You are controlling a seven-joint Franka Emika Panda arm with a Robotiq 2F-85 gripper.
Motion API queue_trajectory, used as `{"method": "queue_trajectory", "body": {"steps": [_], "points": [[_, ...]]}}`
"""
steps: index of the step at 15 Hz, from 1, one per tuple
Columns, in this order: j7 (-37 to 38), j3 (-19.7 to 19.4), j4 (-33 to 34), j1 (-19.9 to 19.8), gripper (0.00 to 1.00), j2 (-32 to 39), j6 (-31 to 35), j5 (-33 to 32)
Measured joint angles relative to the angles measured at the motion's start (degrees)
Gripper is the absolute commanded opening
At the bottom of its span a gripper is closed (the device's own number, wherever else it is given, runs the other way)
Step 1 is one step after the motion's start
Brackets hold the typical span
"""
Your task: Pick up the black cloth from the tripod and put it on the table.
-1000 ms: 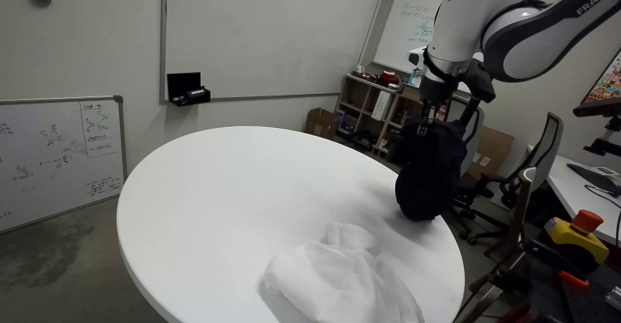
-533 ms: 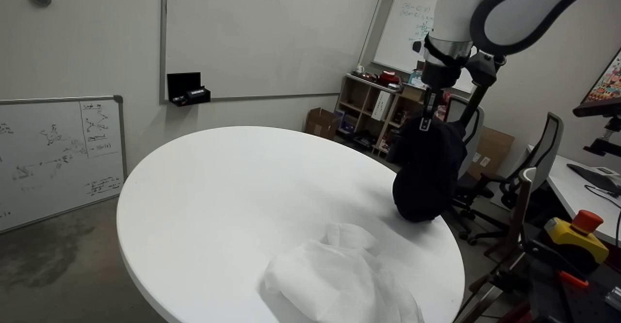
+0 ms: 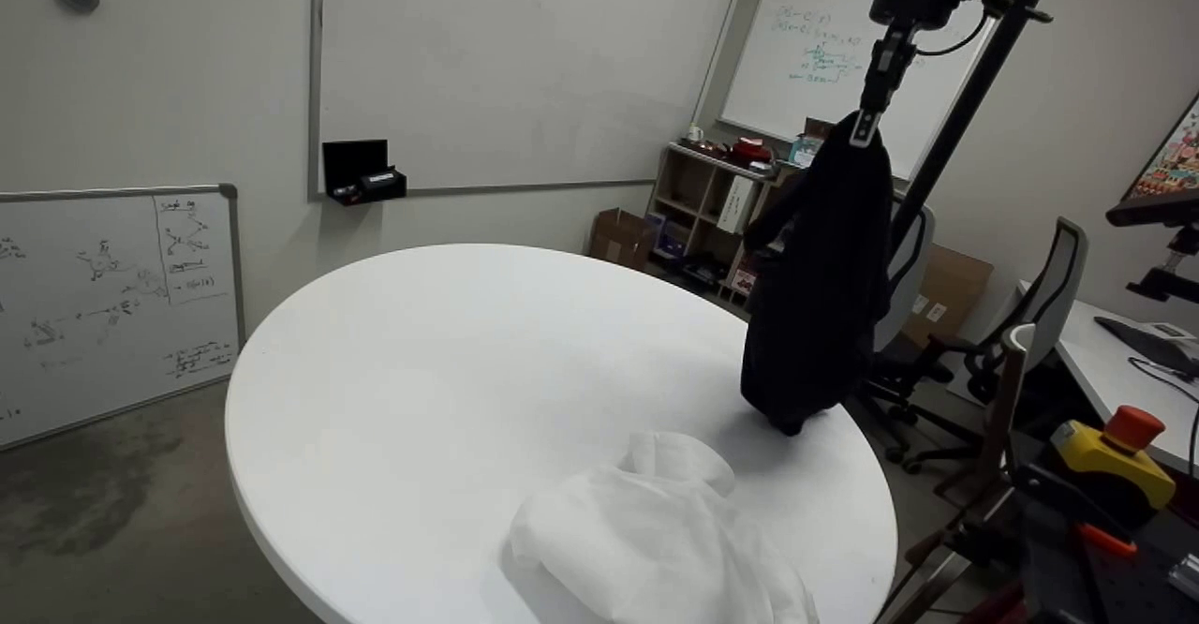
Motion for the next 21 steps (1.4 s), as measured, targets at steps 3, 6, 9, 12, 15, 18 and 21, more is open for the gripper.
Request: {"method": "queue_trajectory", "body": {"steps": [3,6,9,12,15,18,21], "points": [[-1.77,0.32,0.97,1.53,0.01,-4.73,-5.14,4.00],[-1.94,0.82,1.64,3.73,0.01,-8.36,-8.19,6.96],[-1.89,1.52,3.15,6.11,0.01,-10.69,-9.85,10.00],[-1.76,2.03,6.06,8.12,0.01,-11.83,-11.28,13.26],[-1.29,2.54,9.99,9.62,0.01,-12.26,-12.49,16.34],[-0.24,3.10,13.95,10.77,0.01,-12.06,-12.70,19.09],[0.87,3.76,17.80,11.56,0.01,-11.71,-12.80,21.19]]}}
